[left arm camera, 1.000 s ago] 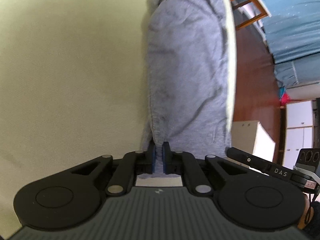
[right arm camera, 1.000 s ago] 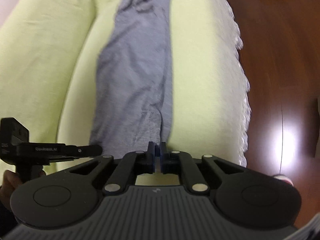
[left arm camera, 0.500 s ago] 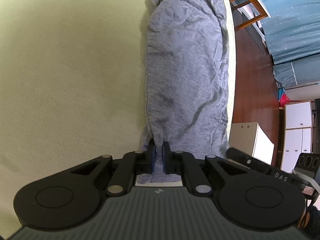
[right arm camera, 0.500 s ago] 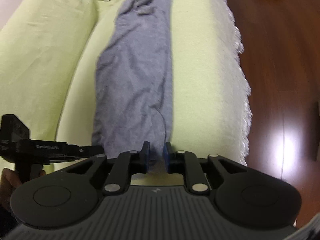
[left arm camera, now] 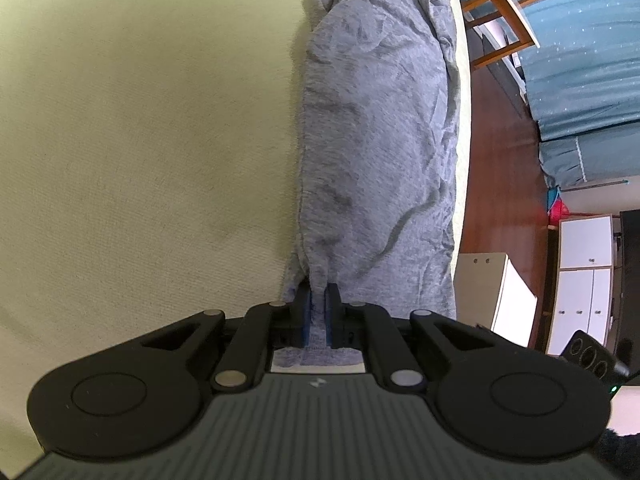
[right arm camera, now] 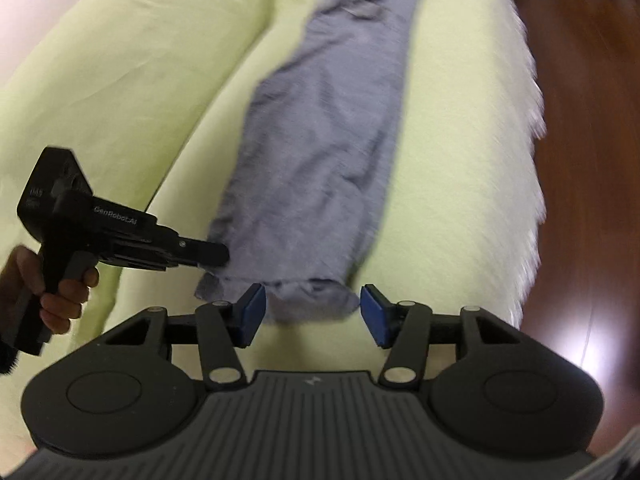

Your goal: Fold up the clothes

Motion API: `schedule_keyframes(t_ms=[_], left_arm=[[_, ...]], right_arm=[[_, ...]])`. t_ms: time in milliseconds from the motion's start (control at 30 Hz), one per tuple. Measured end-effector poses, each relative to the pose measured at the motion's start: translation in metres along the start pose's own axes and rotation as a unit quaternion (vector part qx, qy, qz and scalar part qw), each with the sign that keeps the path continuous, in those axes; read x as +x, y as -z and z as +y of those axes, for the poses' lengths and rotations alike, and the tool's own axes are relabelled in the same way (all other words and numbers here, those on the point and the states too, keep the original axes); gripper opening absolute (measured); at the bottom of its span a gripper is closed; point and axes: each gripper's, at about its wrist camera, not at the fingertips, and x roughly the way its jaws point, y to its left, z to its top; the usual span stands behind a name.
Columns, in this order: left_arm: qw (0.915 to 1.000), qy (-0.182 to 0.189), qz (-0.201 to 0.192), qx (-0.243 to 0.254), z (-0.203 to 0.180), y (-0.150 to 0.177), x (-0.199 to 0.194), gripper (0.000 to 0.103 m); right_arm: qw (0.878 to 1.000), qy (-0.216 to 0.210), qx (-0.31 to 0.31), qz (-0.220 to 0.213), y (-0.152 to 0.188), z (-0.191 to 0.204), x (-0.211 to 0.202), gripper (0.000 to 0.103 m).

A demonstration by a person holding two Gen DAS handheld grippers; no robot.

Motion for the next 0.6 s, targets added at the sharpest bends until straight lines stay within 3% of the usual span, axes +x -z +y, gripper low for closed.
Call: schedule_keyframes(t_ms=[33, 67, 100, 133, 200, 300, 367, 433, 600], left_arm=[[1.0, 0.002, 0.001, -0.004, 0.001, -0.001, 0.0, 0.005], [1.0, 0.003, 0.002, -0.006, 0.002, -0.001, 0.0, 0.005], [1.0, 0.003, 0.003, -0.005, 0.001, -0.002, 0.0, 0.005], [1.0, 0.002, 0.004, -0.004, 0.001, -0.002, 0.0, 0.005], [1.0, -0.001, 0.007, -0.001, -0.001, -0.003, 0.0, 0.006], [0.9998, -0.003, 0.017, 0.007, -0.004, -0.002, 0.001, 0.009], [0.9997, -0.006, 0.02, 0.011, -0.005, -0.001, 0.001, 0.009], [0.9996, -0.01, 0.023, 0.015, -0.006, 0.0, 0.0, 0.01], [0.9994, -0.014, 0.024, 0.021, -0.007, 0.0, 0.002, 0.01]], right_arm=[[1.0, 0.0, -0.024, 0.004, 0.0, 0.004, 0.001, 0.045], [0.999, -0.002, -0.044, 0.017, -0.001, 0.007, 0.001, 0.022], [0.998, -0.005, -0.056, 0.037, -0.001, 0.008, 0.003, 0.009], [0.997, -0.011, -0.062, 0.052, 0.0, 0.009, 0.003, 0.004], [0.996, -0.03, -0.053, 0.07, 0.002, 0.01, -0.004, 0.003], [0.994, -0.053, 0.01, 0.1, 0.002, 0.006, -0.014, 0.005], [0.99, -0.035, 0.035, 0.135, 0.006, 0.004, -0.014, 0.037], [0.989, 0.002, 0.029, 0.143, 0.011, 0.003, -0.017, 0.034], [0.995, 0.041, 0.064, 0.057, -0.008, 0.002, -0.026, 0.035]])
